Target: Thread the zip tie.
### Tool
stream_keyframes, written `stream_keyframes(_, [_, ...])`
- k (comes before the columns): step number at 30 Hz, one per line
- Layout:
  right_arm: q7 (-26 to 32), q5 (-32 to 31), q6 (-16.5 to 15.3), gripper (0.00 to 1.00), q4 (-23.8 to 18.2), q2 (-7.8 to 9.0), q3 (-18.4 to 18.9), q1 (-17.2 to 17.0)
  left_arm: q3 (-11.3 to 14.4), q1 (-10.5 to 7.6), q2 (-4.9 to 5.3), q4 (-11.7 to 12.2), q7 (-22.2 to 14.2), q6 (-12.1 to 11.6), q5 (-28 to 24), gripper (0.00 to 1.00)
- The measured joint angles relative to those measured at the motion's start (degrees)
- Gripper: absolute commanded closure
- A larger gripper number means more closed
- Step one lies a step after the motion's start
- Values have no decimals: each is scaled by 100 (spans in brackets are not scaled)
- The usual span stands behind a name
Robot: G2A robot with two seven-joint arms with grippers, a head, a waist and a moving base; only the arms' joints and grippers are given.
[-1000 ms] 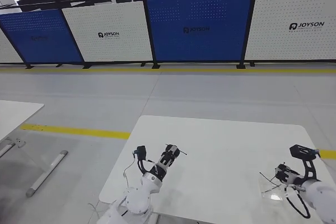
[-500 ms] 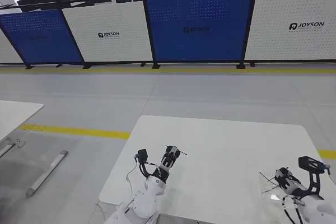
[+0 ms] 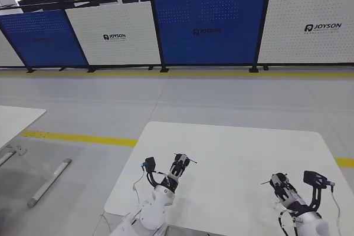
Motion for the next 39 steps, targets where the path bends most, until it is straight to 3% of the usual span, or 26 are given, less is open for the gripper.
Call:
stream_keyframes(9, [-103,35,-56,100,-31,-18,-3,10,0,0,0,0,0,0,0,100])
stream_keyframes(15, [-1132,444,-854,100,-129,-143,-218,-39,0,0,0,0,0,0,0,100])
stream_keyframes(18, [-1411,367,-1055,100,4,-216,-520,106,0,0,0,0,0,0,0,100])
stream_keyframes(20, [-1406,364,-1093,100,86,-240,-648,201,0,0,0,0,0,0,0,100])
stream_keyframes(39, [-1388,372,-1090,100,85,-238,-639,196,0,0,0,0,0,0,0,100])
